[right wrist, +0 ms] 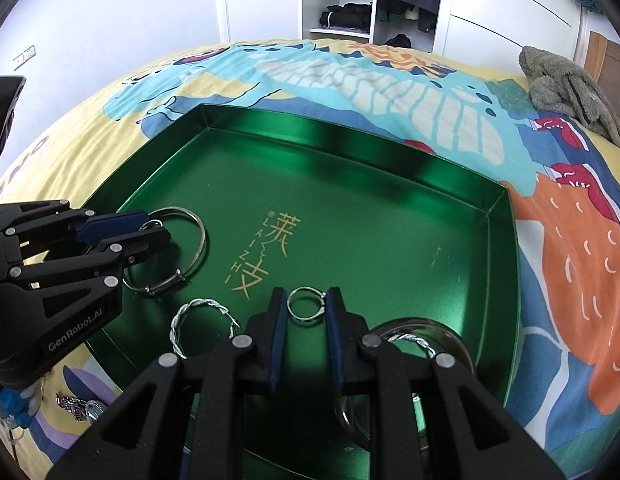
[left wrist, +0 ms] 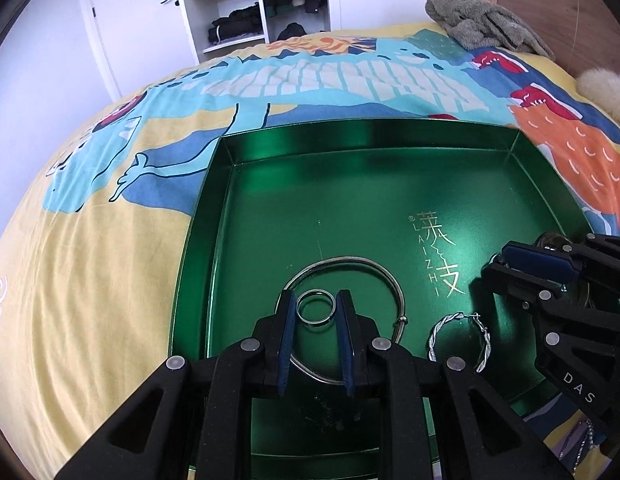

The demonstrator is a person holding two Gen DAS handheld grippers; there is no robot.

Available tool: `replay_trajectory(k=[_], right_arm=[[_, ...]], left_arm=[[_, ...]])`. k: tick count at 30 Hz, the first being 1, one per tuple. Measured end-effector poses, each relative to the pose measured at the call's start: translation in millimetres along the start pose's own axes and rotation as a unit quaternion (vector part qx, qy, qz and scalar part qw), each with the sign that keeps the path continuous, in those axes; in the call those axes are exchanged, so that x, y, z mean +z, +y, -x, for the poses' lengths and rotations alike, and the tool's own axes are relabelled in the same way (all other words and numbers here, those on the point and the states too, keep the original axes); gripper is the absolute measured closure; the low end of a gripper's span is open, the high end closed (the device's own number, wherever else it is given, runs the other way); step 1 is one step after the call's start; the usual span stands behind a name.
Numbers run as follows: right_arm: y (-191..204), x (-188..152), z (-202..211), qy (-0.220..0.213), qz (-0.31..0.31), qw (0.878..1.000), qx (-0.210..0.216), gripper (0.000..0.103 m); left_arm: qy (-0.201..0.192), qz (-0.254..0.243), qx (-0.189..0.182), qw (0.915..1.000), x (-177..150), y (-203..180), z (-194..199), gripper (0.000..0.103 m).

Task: Organize jewelry
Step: 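Open both grippers to drop the silver rings into the green tray, then lift both open grippers from the tray and move over the remaining jewelry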

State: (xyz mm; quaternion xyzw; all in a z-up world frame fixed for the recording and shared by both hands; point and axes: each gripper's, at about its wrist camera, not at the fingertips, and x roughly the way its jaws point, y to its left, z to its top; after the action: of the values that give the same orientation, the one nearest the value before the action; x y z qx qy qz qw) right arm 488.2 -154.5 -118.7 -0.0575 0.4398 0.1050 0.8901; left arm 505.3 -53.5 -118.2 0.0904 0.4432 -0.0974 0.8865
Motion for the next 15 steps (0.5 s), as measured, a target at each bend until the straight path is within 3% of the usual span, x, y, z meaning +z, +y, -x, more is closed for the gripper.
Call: replay_trajectory(k=[5, 8, 9, 15], right_arm=[[-2.1, 3.7, 4.9, 0.013, 0.002, 1.0, -0.003, 0.083], [-4.5, 7.7, 27.3, -0.007, -0.007, 1.0, 0.008, 0.082], [-4.9, 9.9, 38.8, -0.016, -0.008, 1.0, 0.006, 0.08], [-3.1, 16.8, 143.7, -0.078, -0.007, 0.997, -0.007, 0.08]], left_arm=[[0.002, 0.003, -0.011, 0.9999, 4.1, 2.8, 8.6, 0.08], [-0.014, 0.004, -0.013, 0.9998, 10.7, 5.9, 33.5, 0.066], [-0.021, 0.004, -0.013, 0.9997, 13.1, 7.2, 45.4, 0.062], [-0.066, 0.003, 0.001, 0.9978, 23.1, 26.4, 135.6, 0.062]])
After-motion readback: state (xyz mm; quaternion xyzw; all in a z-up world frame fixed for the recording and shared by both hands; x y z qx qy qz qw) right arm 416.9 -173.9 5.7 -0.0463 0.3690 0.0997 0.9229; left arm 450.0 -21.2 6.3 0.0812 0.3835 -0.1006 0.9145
